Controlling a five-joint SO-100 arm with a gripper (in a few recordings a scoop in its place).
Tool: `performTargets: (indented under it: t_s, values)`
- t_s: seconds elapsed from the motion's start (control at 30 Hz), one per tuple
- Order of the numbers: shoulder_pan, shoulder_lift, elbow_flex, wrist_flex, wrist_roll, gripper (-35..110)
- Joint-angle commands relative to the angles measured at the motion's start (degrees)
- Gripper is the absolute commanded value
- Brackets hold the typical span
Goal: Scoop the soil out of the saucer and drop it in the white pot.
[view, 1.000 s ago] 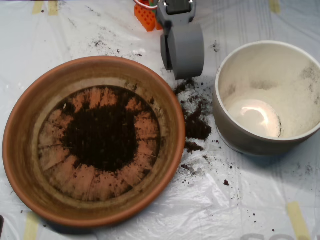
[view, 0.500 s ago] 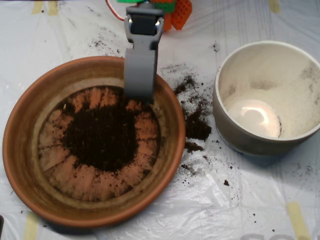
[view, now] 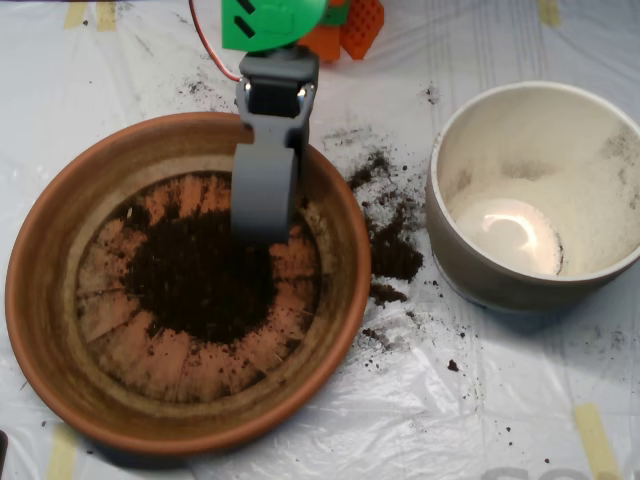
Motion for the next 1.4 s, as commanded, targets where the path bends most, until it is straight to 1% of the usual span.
performTargets:
  t_s: [0.0,0.23,0.53,0.93,1.07,1.17,1.23,1.37]
  values:
    - [2.55,-8.26,-11.25,1.14,0.26,40]
    - [3.87,-24.43,-22.06,3.96,0.88,40]
    - [5.19,-37.88,-33.13,8.17,0.00,42]
    - [5.54,-48.43,-42.63,12.22,-1.05,39]
    - [5.36,-49.22,-43.42,12.48,-1.32,37]
    - [5.27,-48.87,-43.15,12.48,-1.14,32]
    - [5.45,-48.16,-42.71,11.95,-0.62,22]
    - [5.63,-45.53,-40.34,9.84,-0.35,9]
